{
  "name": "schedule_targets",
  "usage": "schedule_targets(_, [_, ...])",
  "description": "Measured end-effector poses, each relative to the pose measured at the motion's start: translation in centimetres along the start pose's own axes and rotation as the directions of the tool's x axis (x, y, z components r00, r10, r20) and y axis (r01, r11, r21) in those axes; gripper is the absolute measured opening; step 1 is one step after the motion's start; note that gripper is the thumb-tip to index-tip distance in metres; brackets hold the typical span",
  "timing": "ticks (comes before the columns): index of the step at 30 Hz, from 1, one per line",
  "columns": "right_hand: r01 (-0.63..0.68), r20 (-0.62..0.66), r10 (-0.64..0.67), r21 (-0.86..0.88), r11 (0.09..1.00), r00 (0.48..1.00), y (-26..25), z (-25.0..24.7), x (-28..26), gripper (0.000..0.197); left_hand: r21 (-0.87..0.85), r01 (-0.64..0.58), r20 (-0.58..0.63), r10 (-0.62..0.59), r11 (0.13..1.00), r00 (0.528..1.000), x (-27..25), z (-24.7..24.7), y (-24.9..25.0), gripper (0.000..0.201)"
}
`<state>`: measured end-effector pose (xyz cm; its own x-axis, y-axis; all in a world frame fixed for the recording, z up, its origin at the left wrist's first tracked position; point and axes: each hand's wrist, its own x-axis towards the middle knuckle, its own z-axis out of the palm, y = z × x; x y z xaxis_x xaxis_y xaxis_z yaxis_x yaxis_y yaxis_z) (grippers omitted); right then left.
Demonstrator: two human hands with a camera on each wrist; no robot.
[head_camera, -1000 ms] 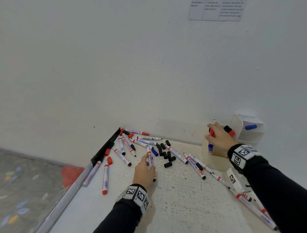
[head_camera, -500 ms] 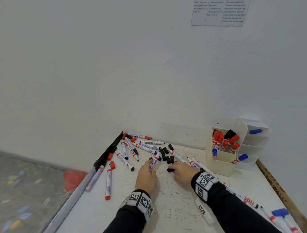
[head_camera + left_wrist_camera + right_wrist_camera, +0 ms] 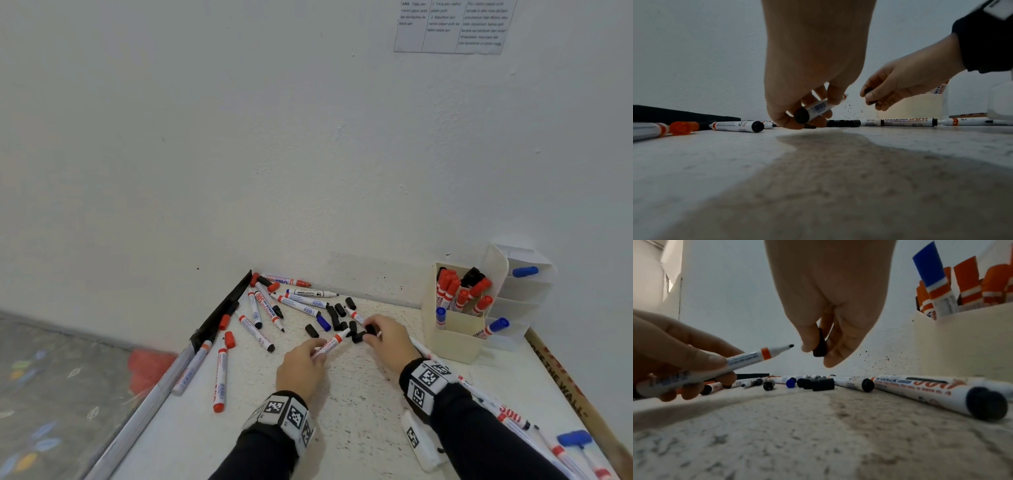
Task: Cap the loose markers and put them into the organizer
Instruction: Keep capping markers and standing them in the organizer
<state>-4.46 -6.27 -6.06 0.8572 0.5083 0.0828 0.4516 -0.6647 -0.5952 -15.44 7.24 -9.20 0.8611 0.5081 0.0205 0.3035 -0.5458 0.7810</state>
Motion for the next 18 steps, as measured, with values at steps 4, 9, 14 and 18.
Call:
schedule_targets(4, [0.097,0.070,-0.098,0.010,0.995,0.993,-0.31,0.00,-0.21,0.037,0.042,-0.027,0.013,0.027,0.999,1.000,0.02,0.08,0.01,0.030])
schedule_targets(9, [0.087,-0.011,-0.087,0.112,0.990,0.996,0.09,-0.22,-0.66,0.022,-0.015,-0.057,0.026,0.057,0.998,0.998,0.14,0.38,-0.04,0.031])
schedule_targets(14, [0.166,-0.034,-0.164,0.067,0.984,0.986,0.44,-0.57,-0.84,0.027,0.003,-0.081,0.027,0.081,0.997,0.996,0.33,0.63,-0.33,0.031])
schedule_targets(18, [0.127,-0.081,-0.116,0.152,0.980,0.990,0.21,-0.57,-0.92,0.026,-0.016,-0.081,0.033,0.082,0.997,0.996,0.44,0.74,-0.46,0.030])
